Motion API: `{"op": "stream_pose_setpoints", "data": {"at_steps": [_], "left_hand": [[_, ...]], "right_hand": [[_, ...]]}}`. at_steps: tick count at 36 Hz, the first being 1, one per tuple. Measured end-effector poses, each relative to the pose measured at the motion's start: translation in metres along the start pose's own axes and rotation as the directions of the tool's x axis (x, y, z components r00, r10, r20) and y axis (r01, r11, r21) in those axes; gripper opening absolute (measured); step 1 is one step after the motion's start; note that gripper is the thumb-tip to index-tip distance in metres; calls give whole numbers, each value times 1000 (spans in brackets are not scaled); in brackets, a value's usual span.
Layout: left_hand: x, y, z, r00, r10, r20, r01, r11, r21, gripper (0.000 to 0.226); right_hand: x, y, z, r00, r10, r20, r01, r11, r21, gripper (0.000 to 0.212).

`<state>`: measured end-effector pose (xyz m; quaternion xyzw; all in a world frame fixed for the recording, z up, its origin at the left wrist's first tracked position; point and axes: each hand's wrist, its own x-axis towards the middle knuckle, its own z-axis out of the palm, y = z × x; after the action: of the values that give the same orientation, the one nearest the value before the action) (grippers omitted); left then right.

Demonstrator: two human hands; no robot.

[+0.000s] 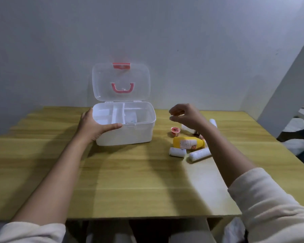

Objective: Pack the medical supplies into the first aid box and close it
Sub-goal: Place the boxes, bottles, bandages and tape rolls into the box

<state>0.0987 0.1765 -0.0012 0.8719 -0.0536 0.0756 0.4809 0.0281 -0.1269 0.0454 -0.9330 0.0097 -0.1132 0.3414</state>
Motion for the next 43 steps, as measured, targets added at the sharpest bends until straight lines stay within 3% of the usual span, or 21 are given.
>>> {"op": "stream_pose_setpoints", "data": {"at_steps": [6,13,20,24,28,31,43], "left_hand": [[2,-5,-1,1000,4,19,-4,999,-48,124],[2,-6,5,999,38,-3,-38,994,-100,116],[2,-6,4,1000,29,-12,-30,995,-94,116],[0,-7,6,1000,19,-18,-21,995,-99,116],[1,-10,5,1000,19,-14,-21,996,-90,116],[3,-10,5,999,28,-22,-30,996,-87,114],[8,-13,5,999,42,-22,-43,998,-49,113]], "right_hand": [[-36,39,-13,935,238,265,-182,959,-217,43],[-46,49,-8,882,359,306,-215,883,-417,50],[-45,46,-7,946,238,221,-157,931,-330,40],[-41,33,-10,984,130,119,-125,991,-53,38],[-27,5,-9,999,-28,-30,30,997,67,40],[-15,-21,-5,997,-67,-29,72,977,203,39],[28,-83,27,978,-129,163,159,969,-187,51]]}}
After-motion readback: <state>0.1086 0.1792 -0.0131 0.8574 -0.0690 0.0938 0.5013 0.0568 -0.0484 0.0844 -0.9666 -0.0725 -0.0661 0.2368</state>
